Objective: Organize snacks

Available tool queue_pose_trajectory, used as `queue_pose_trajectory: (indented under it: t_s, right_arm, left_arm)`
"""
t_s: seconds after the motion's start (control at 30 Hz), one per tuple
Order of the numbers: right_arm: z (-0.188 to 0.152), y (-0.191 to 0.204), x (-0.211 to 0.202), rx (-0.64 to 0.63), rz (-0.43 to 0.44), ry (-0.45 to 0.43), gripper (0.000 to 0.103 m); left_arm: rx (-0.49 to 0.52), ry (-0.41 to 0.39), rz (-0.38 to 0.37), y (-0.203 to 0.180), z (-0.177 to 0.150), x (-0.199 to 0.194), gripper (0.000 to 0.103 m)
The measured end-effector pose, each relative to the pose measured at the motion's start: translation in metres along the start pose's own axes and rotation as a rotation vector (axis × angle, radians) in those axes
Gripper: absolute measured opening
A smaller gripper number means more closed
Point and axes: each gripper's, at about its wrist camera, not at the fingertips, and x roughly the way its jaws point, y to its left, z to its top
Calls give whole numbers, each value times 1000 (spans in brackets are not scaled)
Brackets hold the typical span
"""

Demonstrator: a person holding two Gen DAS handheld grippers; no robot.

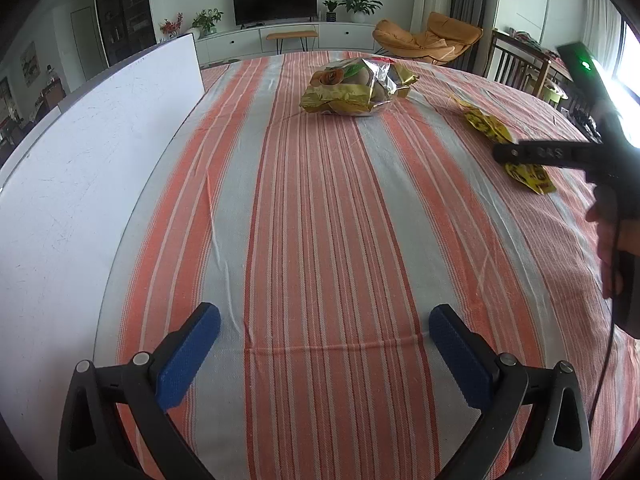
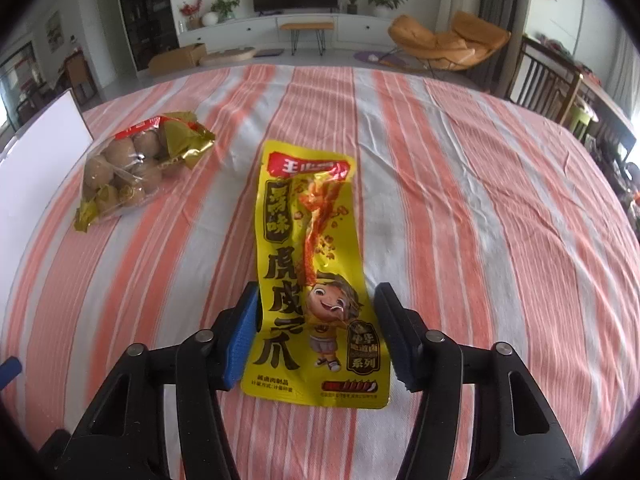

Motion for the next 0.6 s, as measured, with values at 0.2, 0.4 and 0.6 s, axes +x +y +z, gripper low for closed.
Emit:
queue_pose_trajectory:
  t_s: [0.2, 0.4, 0.6]
  right_arm:
    - [-37, -32, -28, -52, 3, 20, 59]
    - [-85, -87, -61, 0, -17, -32, 60]
    - [-92, -98, -68, 41, 5, -62, 64]
  left_arm:
    - [0, 0, 0, 0, 0, 0, 103]
    - [0, 0, 1, -1, 0, 0, 103]
    - [-1, 0, 1, -1, 0, 0, 103]
